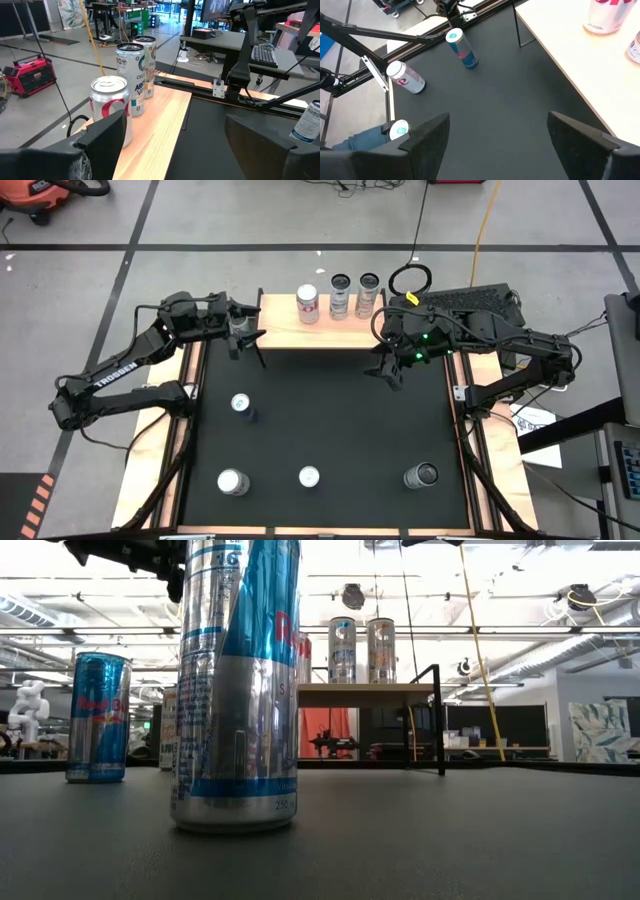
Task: Place canned beverage on shelf
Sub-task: Put the left blue soda can on the shelf
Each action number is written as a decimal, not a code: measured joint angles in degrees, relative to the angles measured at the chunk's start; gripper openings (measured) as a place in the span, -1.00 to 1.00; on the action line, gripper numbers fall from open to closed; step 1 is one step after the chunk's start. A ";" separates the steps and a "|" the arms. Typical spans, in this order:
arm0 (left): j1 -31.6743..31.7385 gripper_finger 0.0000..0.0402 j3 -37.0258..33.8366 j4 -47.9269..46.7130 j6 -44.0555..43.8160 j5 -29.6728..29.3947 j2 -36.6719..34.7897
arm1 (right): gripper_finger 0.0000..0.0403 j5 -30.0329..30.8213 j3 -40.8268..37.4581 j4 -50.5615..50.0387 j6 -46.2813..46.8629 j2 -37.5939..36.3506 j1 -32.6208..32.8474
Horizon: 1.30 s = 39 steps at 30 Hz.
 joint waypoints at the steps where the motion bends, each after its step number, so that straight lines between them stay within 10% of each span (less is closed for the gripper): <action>1: 0.01 0.66 0.00 -0.01 0.00 -0.03 0.02 | 0.57 0.00 0.00 0.00 -0.06 0.00 0.00; 39: 0.00 0.66 0.00 -5.67 -16.04 -1.40 0.02 | 0.57 0.01 0.00 -0.50 -0.21 0.12 0.00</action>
